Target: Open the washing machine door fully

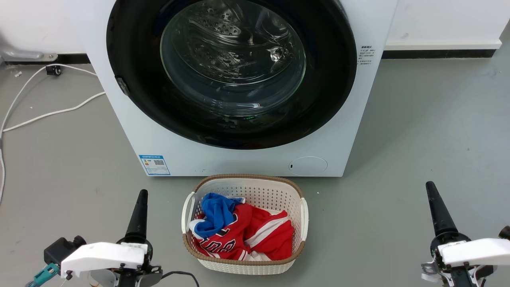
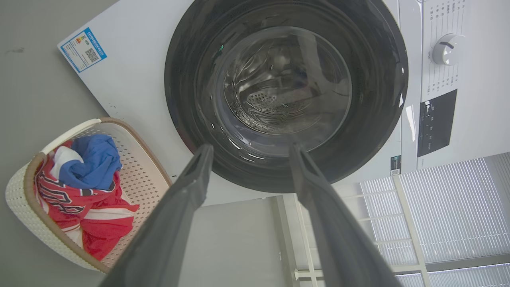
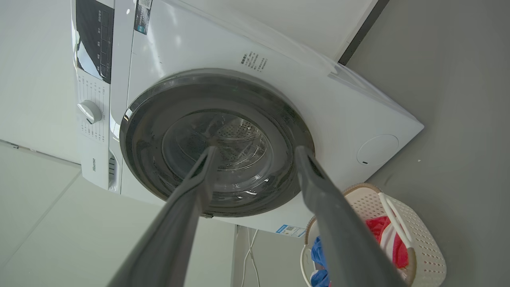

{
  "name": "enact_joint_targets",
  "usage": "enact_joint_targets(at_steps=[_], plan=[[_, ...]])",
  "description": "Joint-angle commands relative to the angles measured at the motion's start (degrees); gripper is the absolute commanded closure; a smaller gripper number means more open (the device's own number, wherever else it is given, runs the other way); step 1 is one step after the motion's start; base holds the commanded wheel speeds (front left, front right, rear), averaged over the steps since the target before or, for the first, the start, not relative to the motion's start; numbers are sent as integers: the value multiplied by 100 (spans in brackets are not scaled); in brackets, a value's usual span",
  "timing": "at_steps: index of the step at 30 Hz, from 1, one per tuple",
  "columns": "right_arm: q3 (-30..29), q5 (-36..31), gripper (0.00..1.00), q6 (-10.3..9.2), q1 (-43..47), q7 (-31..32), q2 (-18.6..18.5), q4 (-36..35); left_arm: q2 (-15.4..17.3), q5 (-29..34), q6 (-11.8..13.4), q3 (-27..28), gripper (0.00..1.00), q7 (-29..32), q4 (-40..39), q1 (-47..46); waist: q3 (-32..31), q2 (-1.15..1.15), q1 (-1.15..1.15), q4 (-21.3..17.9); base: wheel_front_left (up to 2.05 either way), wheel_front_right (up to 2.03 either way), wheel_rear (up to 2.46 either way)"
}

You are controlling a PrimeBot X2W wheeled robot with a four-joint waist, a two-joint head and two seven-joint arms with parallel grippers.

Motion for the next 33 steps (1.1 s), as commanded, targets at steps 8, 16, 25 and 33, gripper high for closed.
enact_joint_targets(at_steps=[8,16,25,33], plan=[[112,-1491,0,10,100,-225,-10,-454,45,1316,281,-214,0,-230,-275,42,-3,0,0,9,0,0,0],[133,-2382,0,10,222,-396,-7,-571,149,2085,531,-434,0,-399,-379,90,-6,0,0,17,0,0,0],[144,-3054,0,11,325,-569,-4,-672,222,2762,720,-658,0,-573,-518,121,-1,0,0,28,0,0,0],[126,-3516,0,11,388,-695,-2,-803,268,3260,825,-789,0,-699,-638,154,-2,0,0,34,0,0,0]])
